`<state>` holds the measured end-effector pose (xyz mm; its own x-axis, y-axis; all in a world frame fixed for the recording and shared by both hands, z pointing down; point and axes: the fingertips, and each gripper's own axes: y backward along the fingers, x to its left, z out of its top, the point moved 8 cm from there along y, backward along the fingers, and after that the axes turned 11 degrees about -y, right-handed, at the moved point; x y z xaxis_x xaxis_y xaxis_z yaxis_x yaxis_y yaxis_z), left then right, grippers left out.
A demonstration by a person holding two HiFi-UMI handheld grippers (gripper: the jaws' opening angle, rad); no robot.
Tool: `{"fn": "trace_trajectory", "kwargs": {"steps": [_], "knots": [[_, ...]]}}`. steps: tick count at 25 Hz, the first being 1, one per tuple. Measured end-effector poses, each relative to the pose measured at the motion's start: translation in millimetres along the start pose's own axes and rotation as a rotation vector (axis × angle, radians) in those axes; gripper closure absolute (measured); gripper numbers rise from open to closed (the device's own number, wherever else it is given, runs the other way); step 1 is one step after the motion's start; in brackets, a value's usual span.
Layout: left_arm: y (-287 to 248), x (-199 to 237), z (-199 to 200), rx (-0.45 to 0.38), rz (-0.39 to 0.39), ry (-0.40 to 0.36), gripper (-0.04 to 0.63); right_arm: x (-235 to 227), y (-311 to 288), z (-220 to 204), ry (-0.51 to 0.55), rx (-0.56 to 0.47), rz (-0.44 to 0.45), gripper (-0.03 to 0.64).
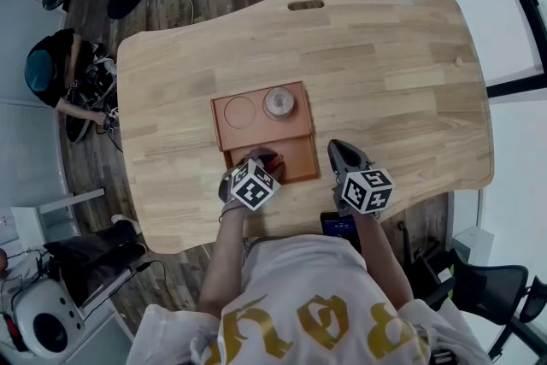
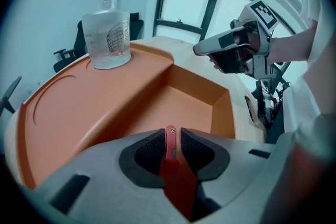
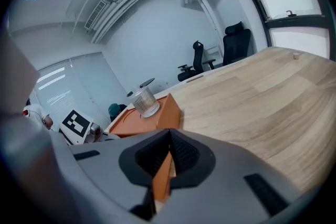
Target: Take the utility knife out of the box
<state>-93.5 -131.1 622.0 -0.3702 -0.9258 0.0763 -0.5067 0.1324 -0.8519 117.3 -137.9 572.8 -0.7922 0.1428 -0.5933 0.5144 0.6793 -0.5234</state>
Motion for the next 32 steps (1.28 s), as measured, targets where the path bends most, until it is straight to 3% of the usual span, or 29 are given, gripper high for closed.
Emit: {"fn": "trace_trajectory", "kwargs": {"steps": [8, 23, 32], "knots": [[-1.2, 0.8, -0.1, 0.018, 0.028, -0.018, 0.535, 4.0, -0.3, -2.5, -0.013, -0.003, 0.015, 0.606], [1.6, 0.9, -0.7, -0.004, 0.025, 0.071, 0.543, 2.9, 7.1, -0.9, -0.012, -0.020, 0.009, 0.606], [11.3, 4.5, 2.0, -0.057, 0.068, 0.098, 0.543, 6.2, 10.2, -0.1, -0.006, -0.026, 0.012, 0.606]]}}
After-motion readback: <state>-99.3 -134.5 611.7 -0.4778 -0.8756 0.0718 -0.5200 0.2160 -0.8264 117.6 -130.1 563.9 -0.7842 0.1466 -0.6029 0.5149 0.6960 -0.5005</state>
